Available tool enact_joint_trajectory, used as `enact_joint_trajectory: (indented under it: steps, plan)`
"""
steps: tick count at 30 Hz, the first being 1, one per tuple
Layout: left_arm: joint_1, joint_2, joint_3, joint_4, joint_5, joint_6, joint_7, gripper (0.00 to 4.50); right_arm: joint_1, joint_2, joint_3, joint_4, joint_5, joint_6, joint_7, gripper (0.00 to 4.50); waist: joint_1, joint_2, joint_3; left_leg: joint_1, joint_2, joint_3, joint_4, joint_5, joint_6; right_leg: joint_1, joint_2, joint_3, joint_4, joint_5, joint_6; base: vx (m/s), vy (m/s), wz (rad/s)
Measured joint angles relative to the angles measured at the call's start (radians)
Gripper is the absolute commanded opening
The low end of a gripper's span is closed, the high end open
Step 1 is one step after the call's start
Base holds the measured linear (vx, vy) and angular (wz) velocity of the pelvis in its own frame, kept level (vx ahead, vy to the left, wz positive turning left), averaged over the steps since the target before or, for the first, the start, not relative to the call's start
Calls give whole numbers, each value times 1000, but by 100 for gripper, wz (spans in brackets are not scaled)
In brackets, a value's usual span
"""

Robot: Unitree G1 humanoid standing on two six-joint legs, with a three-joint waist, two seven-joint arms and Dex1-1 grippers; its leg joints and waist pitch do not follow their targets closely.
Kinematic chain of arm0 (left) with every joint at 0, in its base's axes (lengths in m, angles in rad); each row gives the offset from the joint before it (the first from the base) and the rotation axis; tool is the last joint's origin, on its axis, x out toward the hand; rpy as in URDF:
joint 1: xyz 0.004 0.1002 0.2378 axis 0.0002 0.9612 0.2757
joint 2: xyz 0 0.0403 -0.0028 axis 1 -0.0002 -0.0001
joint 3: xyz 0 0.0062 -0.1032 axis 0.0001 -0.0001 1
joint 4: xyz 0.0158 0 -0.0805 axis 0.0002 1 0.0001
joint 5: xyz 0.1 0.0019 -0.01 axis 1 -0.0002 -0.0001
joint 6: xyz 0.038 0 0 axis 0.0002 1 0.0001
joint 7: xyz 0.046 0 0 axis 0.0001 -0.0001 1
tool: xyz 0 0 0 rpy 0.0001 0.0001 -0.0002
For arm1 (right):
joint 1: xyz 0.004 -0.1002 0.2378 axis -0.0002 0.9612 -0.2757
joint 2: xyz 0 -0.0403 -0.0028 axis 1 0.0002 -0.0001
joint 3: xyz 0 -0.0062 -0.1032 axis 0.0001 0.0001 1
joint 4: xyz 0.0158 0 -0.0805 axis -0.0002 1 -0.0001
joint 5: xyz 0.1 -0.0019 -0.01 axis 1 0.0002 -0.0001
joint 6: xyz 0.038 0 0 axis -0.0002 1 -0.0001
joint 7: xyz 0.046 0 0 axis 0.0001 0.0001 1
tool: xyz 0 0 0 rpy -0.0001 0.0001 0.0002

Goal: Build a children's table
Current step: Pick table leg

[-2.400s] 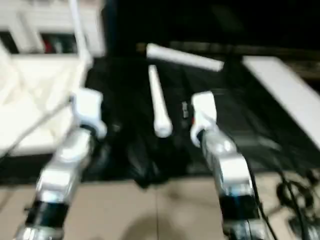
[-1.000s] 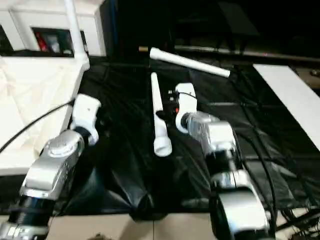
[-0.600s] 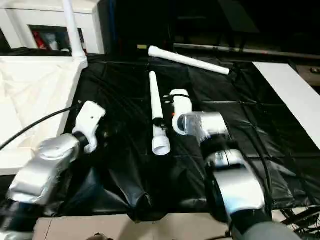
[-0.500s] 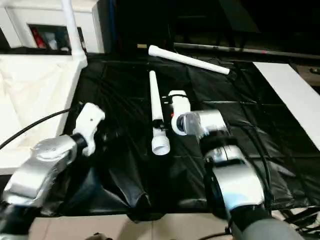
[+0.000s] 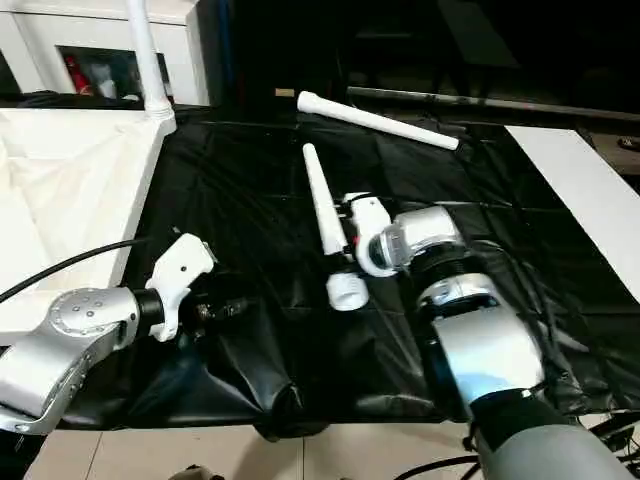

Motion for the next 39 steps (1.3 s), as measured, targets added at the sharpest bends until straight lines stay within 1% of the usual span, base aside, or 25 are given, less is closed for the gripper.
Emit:
enact_joint_trajectory:
  steps: [5, 6, 8, 11, 15, 18, 19, 21, 22, 25, 39]
  plan:
    - [-4, 1, 0, 0, 1, -1, 0, 264, 0, -20, 23, 9, -17, 1, 44, 253, 0, 0, 0, 0, 0, 0, 0, 0, 0, 0, 0, 0, 0, 0, 0, 0, 0, 0]
    - [-4, 1, 0, 0, 1, -1, 1, 264, 0, -23, 27, 9, -19, 2, 52, 233, 0, 0, 0, 0, 0, 0, 0, 0, 0, 0, 0, 0, 0, 0, 0, 0, 0, 0]
    - [-5, 1, 0, 0, 0, -1, 2, 264, 0, -24, 32, 9, -21, 2, 62, 226, 0, 0, 0, 0, 0, 0, 0, 0, 0, 0, 0, 0, 0, 0, 0, 0, 0, 0]
    - [-5, 0, 0, 0, 1, -2, 6, 264, 0, -24, 38, 9, -30, 2, 75, 202, 0, 0, 0, 0, 0, 0, 0, 0, 1, 0, 0, 0, 0, 0, 0, 0, 0, 0]
    - [-5, -3, 0, 0, 2, -3, 13, 264, 0, -24, 39, 10, -39, -1, 81, 196, 1, -1, 0, 0, 0, 0, 0, 0, 1, 0, 0, 0, 0, 0, 0, 0, 0, 0]
    - [-5, -30, 2, 3, 17, -22, 51, 264, 1, -24, 23, 14, -34, -7, 61, 194, 2, -2, 0, 0, 0, 0, 0, 0, 1, 0, 0, 0, 0, 0, 0, 0, 0, 0]
    - [-13, -73, 16, 24, 30, -55, 102, 264, 8, -30, 5, 11, -29, -20, 49, 194, 5, -3, 1, 0, 0, 0, 0, 1, 2, 0, 0, 0, 0, 0, -1, 0, 0, 0]
    - [-47, -183, 78, 88, 46, -100, 231, 264, 49, -42, -44, -46, 4, -63, 31, 193, 12, -10, 4, -1, 1, 1, 0, 3, 2, 0, 0, 0, 0, 1, 0, 0, 0, 0]
    - [-64, -199, 95, 106, 50, -115, 278, 264, 54, -38, -58, -67, 19, -80, 28, 193, 10, -14, 7, -2, 2, 1, 0, 4, 3, -1, 0, -1, 0, 3, -1, 0, 0, 0]
    - [-70, -196, 110, 112, 51, -121, 307, 264, 53, -51, -71, -82, 29, -92, 24, 193, 1, -15, 6, -1, 2, 2, 0, 4, 3, 0, 0, -1, -1, 3, -1, 0, 0, 0]
    - [-68, -193, 111, 118, 56, -121, 312, 264, 53, -52, -72, -82, 30, -93, 17, 193, 7, -17, 7, -2, 2, 2, -1, 4, 3, -1, 0, -1, -1, 3, -1, 0, 0, 0]
